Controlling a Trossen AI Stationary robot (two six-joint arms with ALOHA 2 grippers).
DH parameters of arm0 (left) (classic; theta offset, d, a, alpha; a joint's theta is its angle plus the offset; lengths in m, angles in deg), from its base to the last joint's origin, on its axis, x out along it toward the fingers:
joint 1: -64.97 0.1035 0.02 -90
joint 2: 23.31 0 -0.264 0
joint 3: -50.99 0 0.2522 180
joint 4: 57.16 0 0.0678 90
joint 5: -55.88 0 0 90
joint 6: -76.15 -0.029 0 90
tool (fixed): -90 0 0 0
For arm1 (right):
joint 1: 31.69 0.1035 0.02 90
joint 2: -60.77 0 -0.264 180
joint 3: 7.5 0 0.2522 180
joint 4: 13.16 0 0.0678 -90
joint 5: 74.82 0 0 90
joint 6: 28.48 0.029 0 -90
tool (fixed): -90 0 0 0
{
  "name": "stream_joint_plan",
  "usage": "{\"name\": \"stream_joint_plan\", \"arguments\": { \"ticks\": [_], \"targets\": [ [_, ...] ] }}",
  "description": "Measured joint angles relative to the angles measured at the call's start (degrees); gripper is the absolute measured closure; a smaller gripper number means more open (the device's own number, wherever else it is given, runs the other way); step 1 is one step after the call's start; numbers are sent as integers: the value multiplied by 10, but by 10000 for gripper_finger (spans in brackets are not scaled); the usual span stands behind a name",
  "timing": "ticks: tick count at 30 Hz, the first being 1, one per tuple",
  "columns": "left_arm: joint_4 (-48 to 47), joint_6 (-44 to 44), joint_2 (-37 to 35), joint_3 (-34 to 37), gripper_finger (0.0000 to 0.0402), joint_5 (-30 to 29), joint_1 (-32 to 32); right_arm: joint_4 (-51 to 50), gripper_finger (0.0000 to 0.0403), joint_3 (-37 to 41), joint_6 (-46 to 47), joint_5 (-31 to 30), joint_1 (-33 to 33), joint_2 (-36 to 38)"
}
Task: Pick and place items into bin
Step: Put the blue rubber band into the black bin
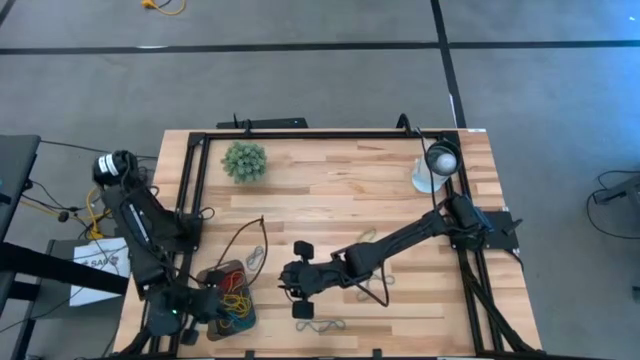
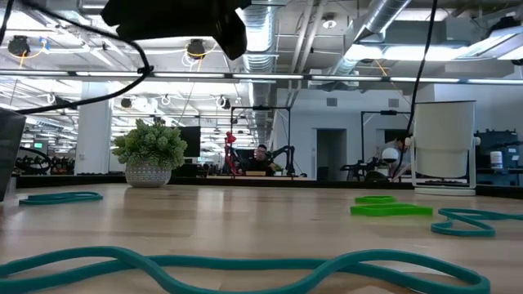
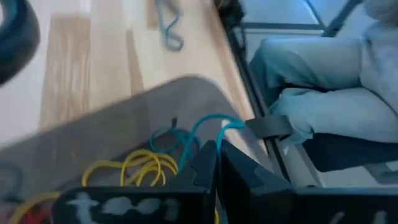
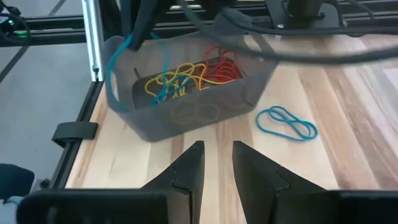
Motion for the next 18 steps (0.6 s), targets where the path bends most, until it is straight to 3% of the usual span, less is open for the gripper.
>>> {"name": "stream_joint_plan", "arguments": {
  "ticks": [11, 18],
  "targets": [
    [-5, 110, 32, 0, 400, 11, 15, -3, 326, 0, 0, 0, -6, 0],
    [-5, 138, 32, 0, 363, 32, 28, -9, 326, 0, 1, 2, -6, 0]
  ]
}}
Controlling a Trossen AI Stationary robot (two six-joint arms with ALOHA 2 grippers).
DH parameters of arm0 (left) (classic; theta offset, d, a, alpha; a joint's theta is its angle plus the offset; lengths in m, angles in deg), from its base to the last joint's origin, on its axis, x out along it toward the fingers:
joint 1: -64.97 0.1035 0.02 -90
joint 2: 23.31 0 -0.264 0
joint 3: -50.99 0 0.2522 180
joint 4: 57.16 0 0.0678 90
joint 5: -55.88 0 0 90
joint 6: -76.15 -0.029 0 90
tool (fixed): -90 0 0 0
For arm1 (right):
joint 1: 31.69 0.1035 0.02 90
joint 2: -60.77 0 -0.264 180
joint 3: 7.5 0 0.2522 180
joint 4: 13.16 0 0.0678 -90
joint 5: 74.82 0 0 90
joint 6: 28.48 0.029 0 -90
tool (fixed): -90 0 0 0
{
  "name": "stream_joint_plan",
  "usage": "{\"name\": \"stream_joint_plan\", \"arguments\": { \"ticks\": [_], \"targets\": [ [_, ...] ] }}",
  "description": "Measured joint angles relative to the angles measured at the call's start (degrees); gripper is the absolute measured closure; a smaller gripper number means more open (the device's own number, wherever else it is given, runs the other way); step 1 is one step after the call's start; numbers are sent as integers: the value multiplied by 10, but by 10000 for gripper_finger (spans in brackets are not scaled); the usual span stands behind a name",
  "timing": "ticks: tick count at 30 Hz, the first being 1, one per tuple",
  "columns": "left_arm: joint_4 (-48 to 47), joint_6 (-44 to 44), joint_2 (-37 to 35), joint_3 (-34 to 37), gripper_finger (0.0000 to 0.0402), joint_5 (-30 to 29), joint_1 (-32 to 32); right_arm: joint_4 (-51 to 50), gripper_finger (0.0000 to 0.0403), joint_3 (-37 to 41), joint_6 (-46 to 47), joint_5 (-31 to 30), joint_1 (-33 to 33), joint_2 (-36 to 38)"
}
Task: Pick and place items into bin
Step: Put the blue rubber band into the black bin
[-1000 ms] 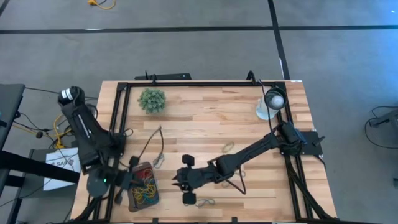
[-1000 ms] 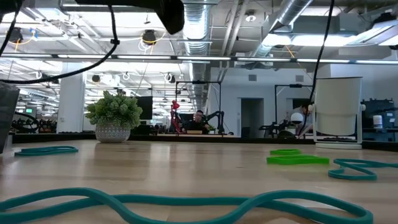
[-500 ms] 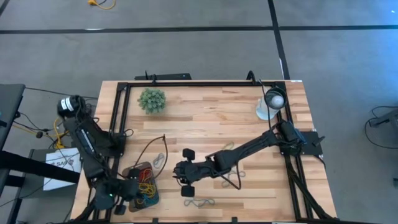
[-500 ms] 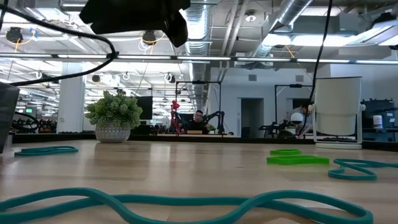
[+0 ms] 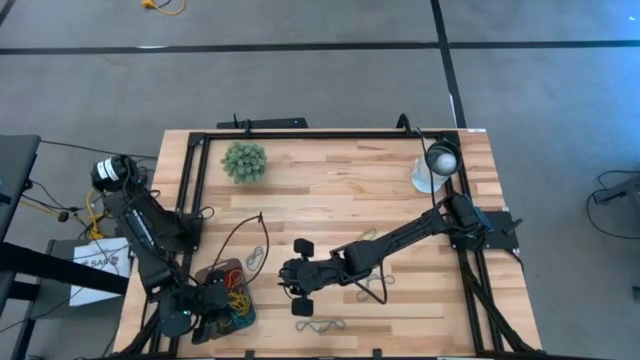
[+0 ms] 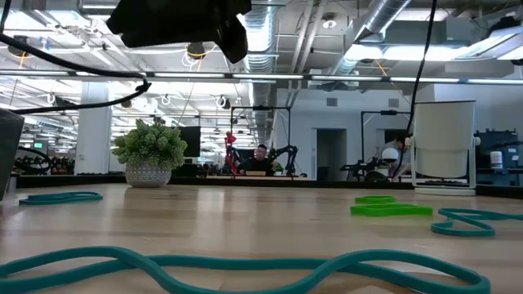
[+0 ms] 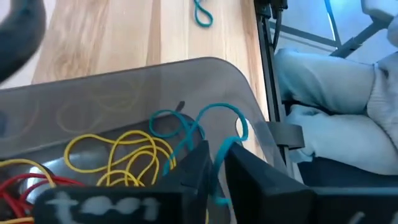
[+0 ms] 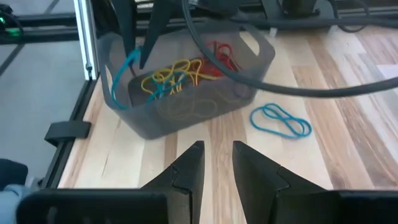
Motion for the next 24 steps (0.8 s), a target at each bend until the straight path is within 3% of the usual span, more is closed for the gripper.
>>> {"name": "stream_joint_plan", "arguments": {
  "ticks": [8, 16, 19, 24],
  "targets": [
    [5, 7, 0, 0, 319, 44, 15, -43, 326, 0, 4, 0, 8, 0],
    [5, 48, -25, 0, 325, 77, 14, -82, 326, 0, 5, 0, 22, 0],
    [1, 24, -50, -16, 332, 12, 15, -95, 326, 0, 5, 0, 29, 0],
    [1, -127, -88, -75, 341, -118, 22, -94, 326, 0, 5, -4, 31, 0]
  ]
}}
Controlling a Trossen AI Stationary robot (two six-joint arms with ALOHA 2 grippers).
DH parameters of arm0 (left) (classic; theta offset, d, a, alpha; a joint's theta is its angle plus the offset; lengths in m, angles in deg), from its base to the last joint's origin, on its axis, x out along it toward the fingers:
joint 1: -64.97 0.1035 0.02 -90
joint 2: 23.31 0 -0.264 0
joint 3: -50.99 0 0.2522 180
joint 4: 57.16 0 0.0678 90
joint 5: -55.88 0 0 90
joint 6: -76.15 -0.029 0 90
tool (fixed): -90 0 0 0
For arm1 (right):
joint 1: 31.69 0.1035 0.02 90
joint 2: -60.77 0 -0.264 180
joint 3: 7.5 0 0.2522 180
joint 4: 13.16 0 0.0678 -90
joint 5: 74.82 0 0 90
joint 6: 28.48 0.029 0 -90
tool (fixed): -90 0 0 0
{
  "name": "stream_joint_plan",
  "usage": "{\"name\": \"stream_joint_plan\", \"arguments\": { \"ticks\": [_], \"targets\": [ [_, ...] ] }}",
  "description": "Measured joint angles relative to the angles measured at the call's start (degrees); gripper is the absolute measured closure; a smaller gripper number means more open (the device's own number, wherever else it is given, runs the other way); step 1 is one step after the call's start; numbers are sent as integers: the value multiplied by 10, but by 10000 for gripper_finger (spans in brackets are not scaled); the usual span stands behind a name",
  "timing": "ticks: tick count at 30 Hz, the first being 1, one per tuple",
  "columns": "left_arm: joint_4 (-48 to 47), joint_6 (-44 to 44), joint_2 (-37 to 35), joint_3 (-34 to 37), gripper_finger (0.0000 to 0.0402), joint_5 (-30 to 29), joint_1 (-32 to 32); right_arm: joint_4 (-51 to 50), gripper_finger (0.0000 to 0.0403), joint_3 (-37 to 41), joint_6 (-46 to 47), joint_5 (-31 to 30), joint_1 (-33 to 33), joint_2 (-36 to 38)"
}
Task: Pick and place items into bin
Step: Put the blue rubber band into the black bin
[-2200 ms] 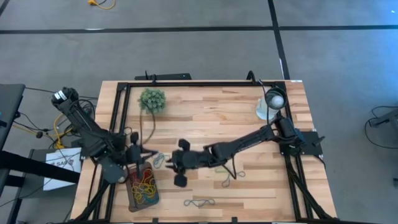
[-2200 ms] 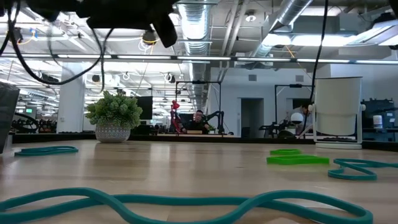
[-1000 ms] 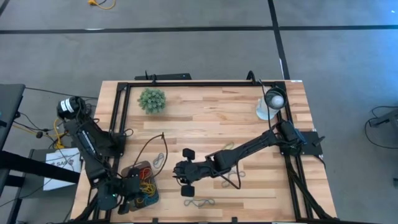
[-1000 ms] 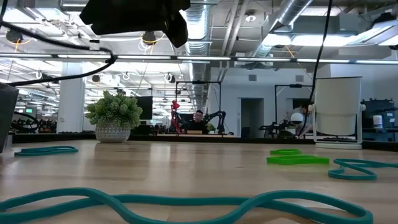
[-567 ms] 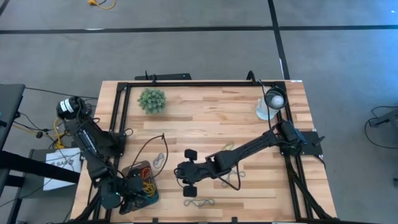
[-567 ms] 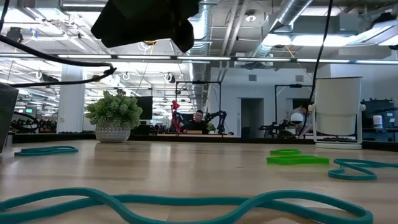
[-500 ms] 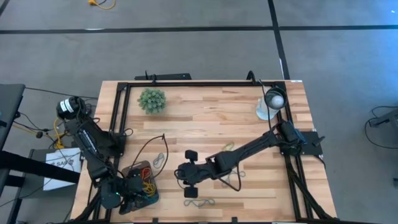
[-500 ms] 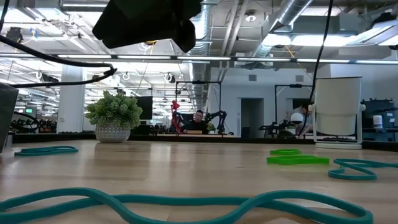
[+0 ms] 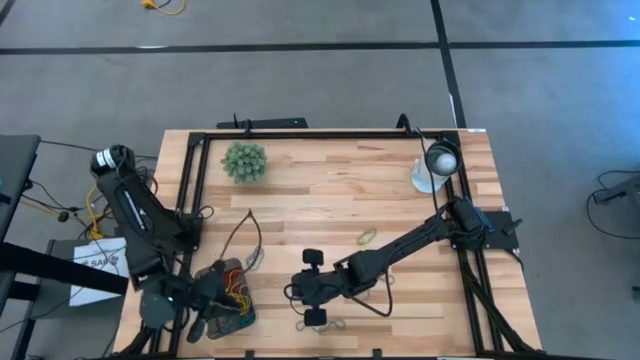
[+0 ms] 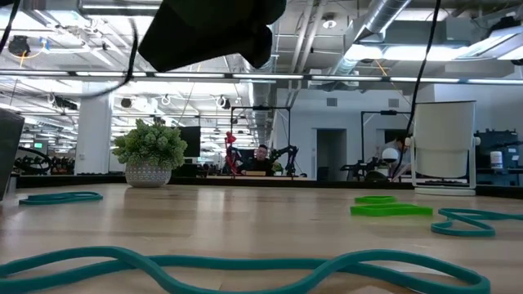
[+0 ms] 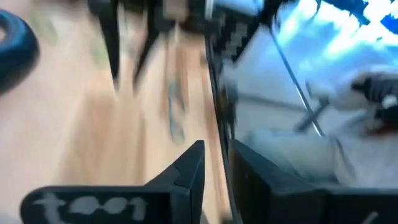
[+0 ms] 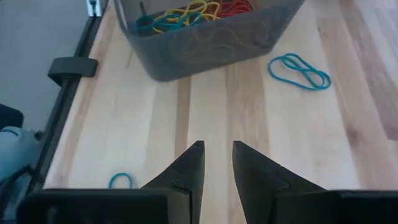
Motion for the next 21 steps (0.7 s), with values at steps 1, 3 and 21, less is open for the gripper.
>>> {"name": "stream_joint_plan", "arguments": {
  "ticks": [1, 3, 21],
  "targets": [
    [0, -30, -6, -11, 342, -19, 6, -5, 326, 0, 0, -3, 0, 1],
    [-9, -74, -16, -33, 342, -33, 22, -37, 326, 0, 0, -15, 0, 13],
    [-311, -108, -11, -100, 343, 122, 359, -319, 326, 1, -35, -237, -2, 300]
  ]
}}
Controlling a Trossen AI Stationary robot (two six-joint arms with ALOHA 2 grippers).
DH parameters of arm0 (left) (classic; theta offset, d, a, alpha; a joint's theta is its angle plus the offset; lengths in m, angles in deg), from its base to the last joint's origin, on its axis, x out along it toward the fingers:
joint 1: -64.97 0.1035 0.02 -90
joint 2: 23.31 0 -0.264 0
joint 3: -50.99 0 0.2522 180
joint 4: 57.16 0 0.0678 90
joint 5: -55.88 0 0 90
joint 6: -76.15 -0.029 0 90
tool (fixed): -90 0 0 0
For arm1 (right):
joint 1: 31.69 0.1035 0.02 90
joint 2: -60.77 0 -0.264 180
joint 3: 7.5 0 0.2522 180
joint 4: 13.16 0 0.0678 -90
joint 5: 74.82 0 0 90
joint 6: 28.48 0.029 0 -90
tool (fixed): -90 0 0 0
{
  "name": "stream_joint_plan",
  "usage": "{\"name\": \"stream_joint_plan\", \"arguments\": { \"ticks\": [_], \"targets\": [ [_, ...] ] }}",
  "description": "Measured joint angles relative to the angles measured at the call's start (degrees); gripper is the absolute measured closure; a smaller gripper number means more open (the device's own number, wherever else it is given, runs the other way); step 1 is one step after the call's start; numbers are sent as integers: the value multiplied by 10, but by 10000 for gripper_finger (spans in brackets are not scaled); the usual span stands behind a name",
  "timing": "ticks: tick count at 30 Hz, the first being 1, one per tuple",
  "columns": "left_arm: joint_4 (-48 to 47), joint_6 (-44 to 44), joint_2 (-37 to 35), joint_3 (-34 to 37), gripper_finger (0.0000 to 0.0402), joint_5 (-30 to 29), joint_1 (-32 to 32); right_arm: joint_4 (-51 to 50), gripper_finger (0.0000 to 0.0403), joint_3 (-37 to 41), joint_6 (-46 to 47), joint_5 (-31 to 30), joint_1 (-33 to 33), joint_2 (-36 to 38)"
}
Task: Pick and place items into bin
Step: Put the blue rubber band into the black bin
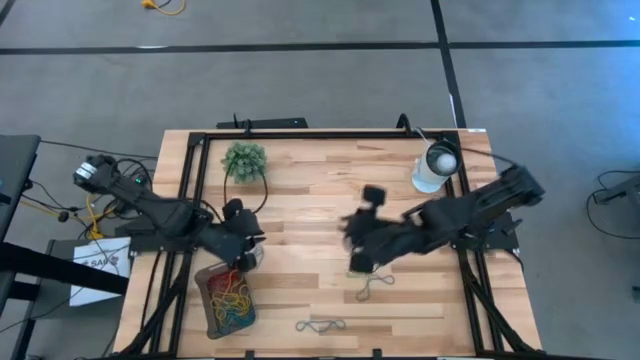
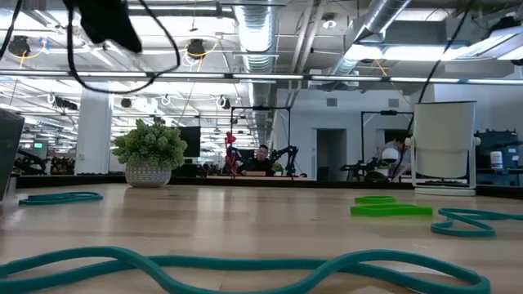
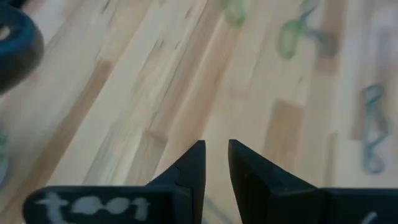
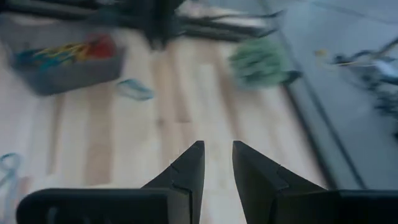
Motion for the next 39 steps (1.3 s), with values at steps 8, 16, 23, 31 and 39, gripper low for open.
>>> {"name": "stream_joint_plan", "arguments": {
  "ticks": [8, 16, 23, 31, 39],
  "targets": [
    [3, -29, 58, 44, 343, 100, 70, 26, 326, 97, 5, -24, -23, 118],
    [3, -99, 130, 45, 343, 189, 130, 180, 326, 343, 139, -16, -19, 188],
    [-3, -155, 178, 45, 343, 251, 144, 471, 326, 538, 199, -40, 43, 184],
    [4, -124, 187, 56, 343, 239, 142, 524, 326, 569, 212, -57, 53, 180],
    [74, -80, 186, 118, 343, 247, 141, 522, 326, 569, 234, -59, 58, 178]
  ]
}}
